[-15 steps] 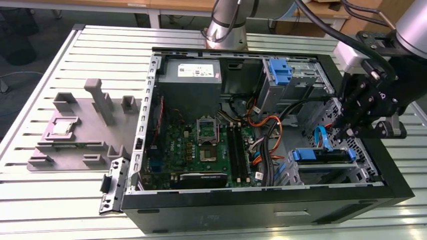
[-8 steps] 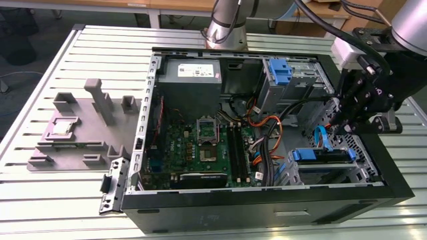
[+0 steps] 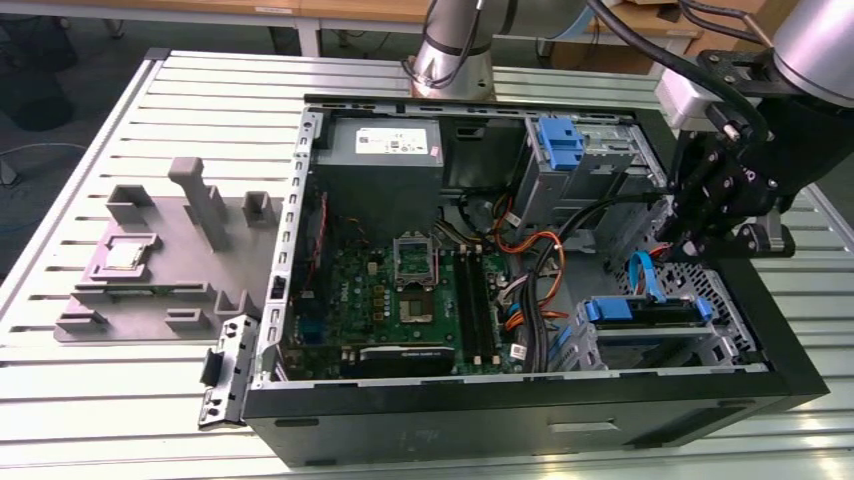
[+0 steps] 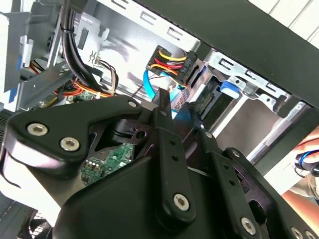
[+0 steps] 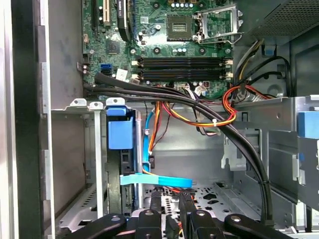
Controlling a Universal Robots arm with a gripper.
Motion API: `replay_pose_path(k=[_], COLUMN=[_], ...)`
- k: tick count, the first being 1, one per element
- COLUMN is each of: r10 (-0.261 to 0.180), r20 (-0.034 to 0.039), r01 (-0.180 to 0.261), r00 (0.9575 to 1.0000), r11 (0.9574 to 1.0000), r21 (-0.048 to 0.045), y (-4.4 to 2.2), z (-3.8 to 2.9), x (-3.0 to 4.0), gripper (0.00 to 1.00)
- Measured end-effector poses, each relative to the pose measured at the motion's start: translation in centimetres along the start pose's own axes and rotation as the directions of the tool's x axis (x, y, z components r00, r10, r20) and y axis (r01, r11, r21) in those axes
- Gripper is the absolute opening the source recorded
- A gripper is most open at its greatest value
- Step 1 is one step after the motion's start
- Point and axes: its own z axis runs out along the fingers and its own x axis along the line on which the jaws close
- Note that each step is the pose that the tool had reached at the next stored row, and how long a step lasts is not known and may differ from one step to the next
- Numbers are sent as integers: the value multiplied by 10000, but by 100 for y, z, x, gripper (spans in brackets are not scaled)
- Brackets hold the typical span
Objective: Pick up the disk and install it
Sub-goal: 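Insert the second disk wire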
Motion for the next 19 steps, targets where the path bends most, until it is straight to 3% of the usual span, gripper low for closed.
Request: replay_pose_path(k=[5,19], r10=[-1,-1], r20=[17,19], r01=[1,1], r00=[10000,10000], r11=[10000,10000], r21=[-1,-1], y=[-30,-202], z=[11,24], x=[-29,-52], gripper=[29,29])
